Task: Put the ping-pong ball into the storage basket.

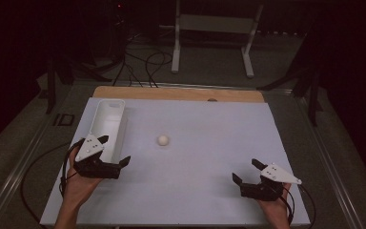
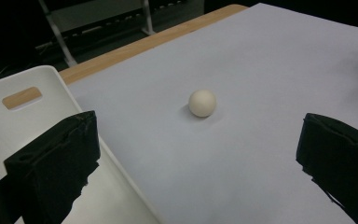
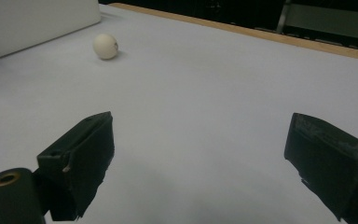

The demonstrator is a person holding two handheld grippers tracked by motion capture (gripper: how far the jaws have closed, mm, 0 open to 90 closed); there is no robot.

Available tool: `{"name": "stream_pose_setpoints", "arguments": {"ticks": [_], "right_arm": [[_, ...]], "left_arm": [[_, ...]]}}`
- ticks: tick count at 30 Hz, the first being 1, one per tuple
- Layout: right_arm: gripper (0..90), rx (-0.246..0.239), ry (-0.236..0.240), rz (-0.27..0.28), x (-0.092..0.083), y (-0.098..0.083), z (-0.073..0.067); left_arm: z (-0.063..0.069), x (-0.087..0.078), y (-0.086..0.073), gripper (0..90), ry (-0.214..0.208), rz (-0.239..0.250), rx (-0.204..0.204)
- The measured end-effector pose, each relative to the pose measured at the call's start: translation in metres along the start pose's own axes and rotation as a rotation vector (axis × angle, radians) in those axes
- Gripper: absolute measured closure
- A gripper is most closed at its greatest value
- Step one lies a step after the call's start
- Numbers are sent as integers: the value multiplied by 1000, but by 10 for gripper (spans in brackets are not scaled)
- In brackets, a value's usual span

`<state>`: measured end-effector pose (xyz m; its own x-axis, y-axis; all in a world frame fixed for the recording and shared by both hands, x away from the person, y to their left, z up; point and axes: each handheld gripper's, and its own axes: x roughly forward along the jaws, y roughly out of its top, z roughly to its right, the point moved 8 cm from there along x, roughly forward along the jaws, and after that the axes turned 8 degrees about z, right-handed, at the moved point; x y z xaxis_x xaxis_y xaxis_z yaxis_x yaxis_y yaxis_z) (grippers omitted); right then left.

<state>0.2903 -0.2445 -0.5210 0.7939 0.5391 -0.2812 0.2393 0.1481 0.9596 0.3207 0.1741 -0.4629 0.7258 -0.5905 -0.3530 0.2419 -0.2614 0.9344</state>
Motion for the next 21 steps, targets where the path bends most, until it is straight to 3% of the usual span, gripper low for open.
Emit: {"name": "stream_pose_setpoints", "arguments": {"ticks": [21], "right_arm": [[79,-3,5,-2,4,0,0]], "left_arm": [[4,21,14,2,-23,-102,36]]}}
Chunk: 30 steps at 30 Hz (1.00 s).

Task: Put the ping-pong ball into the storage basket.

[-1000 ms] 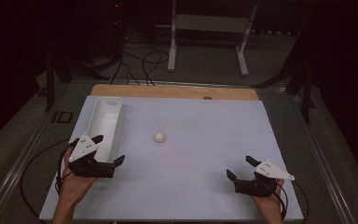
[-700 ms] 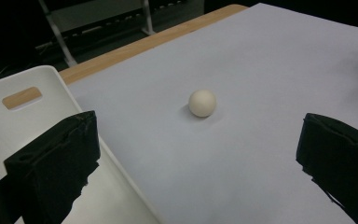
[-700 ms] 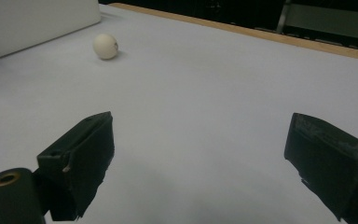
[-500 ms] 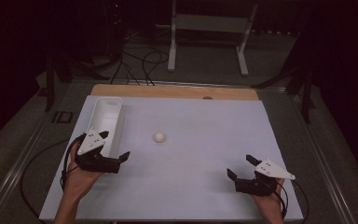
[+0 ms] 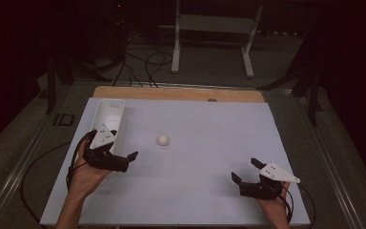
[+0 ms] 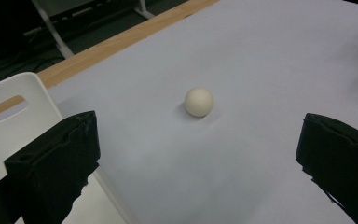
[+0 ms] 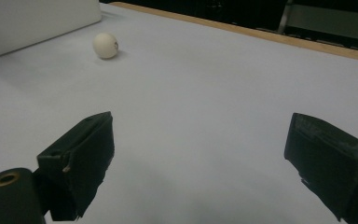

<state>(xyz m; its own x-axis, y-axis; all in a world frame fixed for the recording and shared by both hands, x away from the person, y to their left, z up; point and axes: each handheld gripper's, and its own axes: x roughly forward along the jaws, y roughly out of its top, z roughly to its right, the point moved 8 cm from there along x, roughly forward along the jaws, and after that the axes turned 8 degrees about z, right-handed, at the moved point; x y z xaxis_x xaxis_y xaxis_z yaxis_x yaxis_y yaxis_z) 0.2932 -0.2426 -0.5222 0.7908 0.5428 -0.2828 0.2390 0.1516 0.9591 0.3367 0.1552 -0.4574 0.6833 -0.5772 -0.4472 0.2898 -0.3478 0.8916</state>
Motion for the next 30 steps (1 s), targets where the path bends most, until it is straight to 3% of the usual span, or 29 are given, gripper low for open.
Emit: {"name": "stream_pose_setpoints", "arguments": {"ticks": [23,30], "right_arm": [[79,7,-1,-1,0,-1,0],[79,7,0,-2,-1,-1,0]], "left_arm": [[4,24,12,2,-32,-89,31],[3,33,12,1,-39,-110,20]]}}
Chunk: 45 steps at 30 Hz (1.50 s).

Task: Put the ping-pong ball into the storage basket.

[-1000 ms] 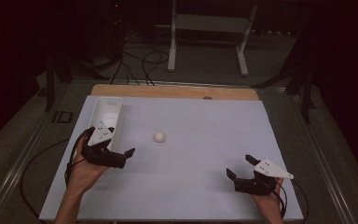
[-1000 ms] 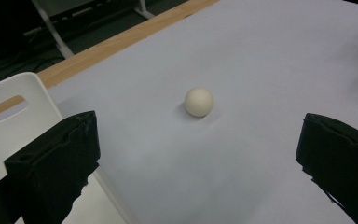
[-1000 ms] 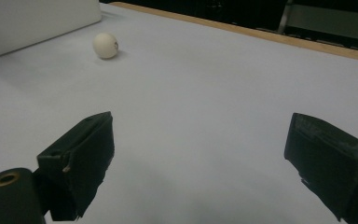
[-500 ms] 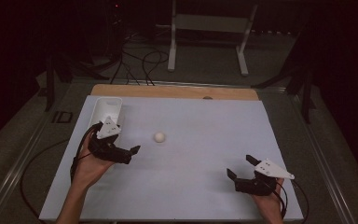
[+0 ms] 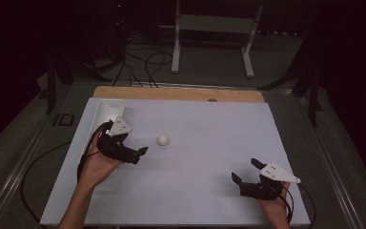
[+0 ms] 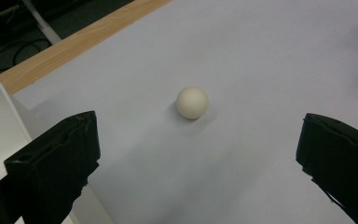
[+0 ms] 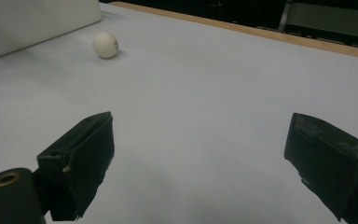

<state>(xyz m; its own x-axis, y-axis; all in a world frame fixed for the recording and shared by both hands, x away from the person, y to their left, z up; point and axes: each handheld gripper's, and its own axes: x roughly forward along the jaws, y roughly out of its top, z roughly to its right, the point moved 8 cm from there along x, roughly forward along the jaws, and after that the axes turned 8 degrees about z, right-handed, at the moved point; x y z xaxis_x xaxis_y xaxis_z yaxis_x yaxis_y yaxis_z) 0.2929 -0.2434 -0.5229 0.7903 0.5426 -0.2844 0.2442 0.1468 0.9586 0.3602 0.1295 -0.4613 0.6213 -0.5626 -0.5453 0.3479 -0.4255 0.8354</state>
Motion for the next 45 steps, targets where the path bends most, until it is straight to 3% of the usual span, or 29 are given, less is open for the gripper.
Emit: {"name": "stream_pose_setpoints", "arguments": {"ticks": [32,45], "right_arm": [[79,3,4,-9,1,-2,1],[80,4,5,-11,1,-3,1]], "left_arm": [[5,42,13,2,-38,-86,41],[5,54,11,1,-51,-119,34]]}}
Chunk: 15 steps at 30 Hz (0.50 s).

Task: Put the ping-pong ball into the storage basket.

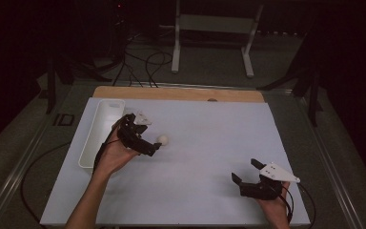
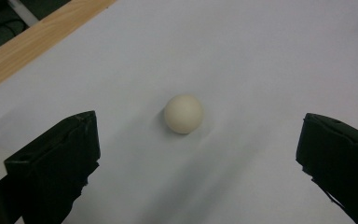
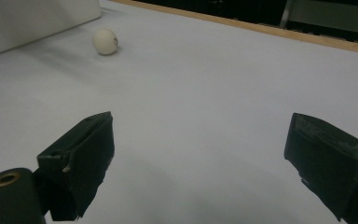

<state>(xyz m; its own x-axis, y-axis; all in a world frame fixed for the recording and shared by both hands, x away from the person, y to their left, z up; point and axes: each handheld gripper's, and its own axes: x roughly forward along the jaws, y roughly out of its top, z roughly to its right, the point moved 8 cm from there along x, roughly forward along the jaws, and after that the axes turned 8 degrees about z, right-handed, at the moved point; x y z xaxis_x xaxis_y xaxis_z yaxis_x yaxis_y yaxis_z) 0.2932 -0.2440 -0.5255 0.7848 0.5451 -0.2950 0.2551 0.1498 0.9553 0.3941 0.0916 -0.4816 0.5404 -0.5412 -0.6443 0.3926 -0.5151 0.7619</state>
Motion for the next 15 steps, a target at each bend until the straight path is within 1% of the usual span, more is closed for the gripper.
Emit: {"name": "stream_pose_setpoints", "arguments": {"ticks": [1,7,9,12,15], "right_arm": [[80,0,0,0,0,0,0],[80,3,-2,0,0,0,0],[80,3,-1,-2,0,0,0],[80,0,3,0,0,0,-1],[80,9,2,-2,0,0,0]], "left_arm": [[0,1,0,1,0,2,-7],[2,7,0,2,-6,-8,-5],[3,8,1,2,-8,-7,-11],[2,11,0,2,-12,-19,-11],[1,14,-1,2,-12,-25,-16]]}}
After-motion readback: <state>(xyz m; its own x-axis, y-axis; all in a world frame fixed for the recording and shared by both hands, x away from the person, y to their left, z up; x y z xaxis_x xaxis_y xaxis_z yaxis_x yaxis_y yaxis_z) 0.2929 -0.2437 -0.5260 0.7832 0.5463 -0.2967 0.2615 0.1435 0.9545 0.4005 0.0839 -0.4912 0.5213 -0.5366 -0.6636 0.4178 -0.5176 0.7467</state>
